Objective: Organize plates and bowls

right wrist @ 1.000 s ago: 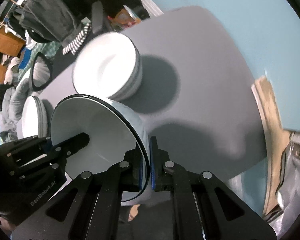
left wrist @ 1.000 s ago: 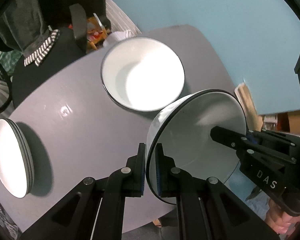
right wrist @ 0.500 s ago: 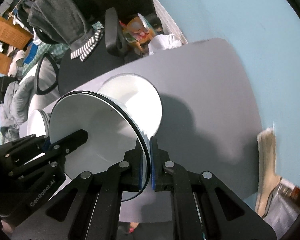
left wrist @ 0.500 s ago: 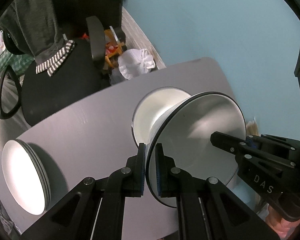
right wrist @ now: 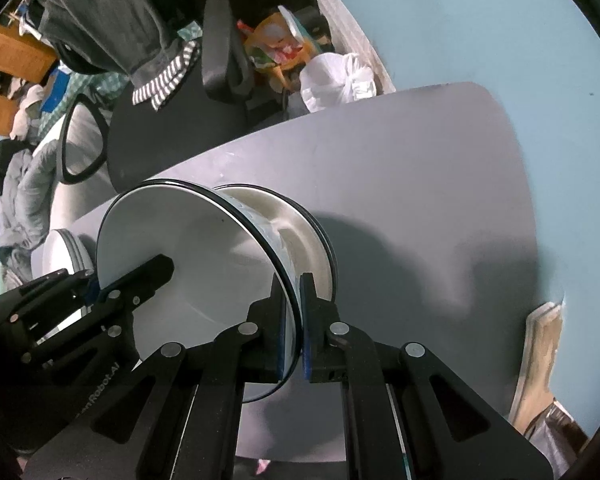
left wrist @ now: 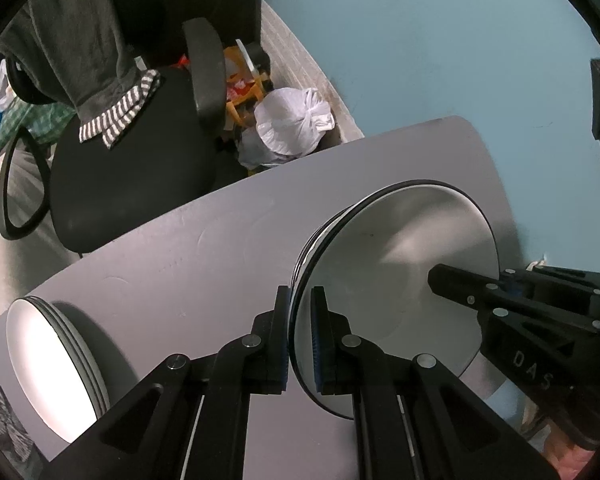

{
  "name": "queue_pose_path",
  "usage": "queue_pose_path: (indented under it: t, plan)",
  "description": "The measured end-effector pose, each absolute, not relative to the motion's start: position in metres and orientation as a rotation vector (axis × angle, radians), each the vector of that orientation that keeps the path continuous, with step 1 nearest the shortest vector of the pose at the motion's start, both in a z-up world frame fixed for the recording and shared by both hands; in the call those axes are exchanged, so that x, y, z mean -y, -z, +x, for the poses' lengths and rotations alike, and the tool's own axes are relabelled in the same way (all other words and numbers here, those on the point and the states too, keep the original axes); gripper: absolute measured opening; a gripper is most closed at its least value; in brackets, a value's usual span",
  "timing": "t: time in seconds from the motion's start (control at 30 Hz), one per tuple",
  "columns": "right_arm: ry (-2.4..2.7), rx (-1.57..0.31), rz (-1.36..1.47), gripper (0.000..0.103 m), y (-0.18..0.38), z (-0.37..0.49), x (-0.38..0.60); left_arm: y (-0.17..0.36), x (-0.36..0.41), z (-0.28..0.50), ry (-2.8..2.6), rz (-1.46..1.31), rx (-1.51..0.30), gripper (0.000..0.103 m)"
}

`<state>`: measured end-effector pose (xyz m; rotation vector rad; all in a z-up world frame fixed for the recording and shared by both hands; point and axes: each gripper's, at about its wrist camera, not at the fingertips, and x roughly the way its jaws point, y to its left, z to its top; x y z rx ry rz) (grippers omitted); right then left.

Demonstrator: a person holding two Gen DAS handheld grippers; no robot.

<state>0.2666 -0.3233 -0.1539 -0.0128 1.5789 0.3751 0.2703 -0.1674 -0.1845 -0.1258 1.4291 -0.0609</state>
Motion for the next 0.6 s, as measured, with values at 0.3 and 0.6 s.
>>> queue_pose_path:
  t: [0.3,0.6]
  plan:
    - [-0.37,-1.623,-0.025,0.008,0.1631,0.2737,0.3246,0.1899,0.1713,0.2755,0.066,-0.097,-1.459,0.009]
    - [-0.385,-1.65,-0.045,0.024,0.1594,0.2752,0.3163,0.1845,0.1698,0.2752,0.039,-0.076,-1.423,0.033]
